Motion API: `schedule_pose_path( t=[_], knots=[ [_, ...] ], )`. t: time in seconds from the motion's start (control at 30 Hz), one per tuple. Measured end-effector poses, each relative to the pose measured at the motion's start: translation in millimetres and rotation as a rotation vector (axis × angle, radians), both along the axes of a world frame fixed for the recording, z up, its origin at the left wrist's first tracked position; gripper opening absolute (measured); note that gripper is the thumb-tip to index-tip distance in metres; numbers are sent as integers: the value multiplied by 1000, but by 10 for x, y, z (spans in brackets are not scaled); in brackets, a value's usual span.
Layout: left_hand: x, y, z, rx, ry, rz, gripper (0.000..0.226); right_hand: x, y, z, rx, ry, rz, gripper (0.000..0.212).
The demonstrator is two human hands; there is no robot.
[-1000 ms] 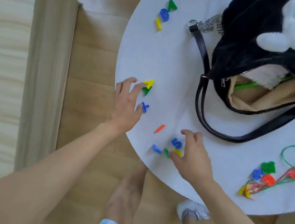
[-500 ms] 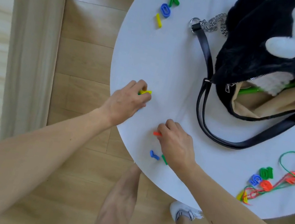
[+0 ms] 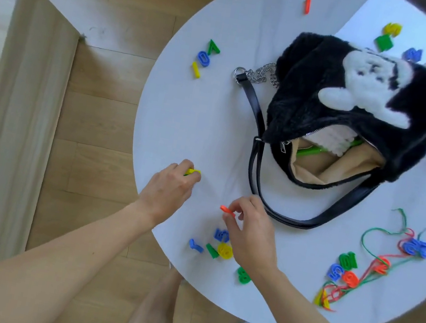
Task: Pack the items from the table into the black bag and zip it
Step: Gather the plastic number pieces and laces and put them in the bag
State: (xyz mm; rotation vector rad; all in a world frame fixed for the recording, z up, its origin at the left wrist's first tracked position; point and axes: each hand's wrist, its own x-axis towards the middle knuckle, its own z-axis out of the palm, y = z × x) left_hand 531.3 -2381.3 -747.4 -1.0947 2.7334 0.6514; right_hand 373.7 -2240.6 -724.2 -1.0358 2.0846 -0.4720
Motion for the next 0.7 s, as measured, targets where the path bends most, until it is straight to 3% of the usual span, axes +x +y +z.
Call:
schedule_pose_path(
  t=[0.13, 0.23, 0.33, 0.4, 0.5, 0.7],
  knots=[
    [-143, -19, 128, 294, 207, 437, 11, -137, -26, 84, -70, -101, -176, 8],
    [-245, 64, 348, 754, 569, 938, 6, -178, -178, 278, -166, -249, -291, 7],
    [-327, 343, 591, 1245, 912, 1152, 5, -83, -216, 550, -273, -350, -223, 5],
    [-365, 580, 725, 1446, 1089, 1223, 9, 35, -134, 708, -318, -359, -195, 4],
    [-392, 948, 943, 1564, 1177, 1292, 10, 207, 86, 851, -347, -303, -197, 4],
    [-391, 1251, 977, 1524, 1073, 1349, 39, 423, 372, 813, -407, -59, 12, 8]
  ],
)
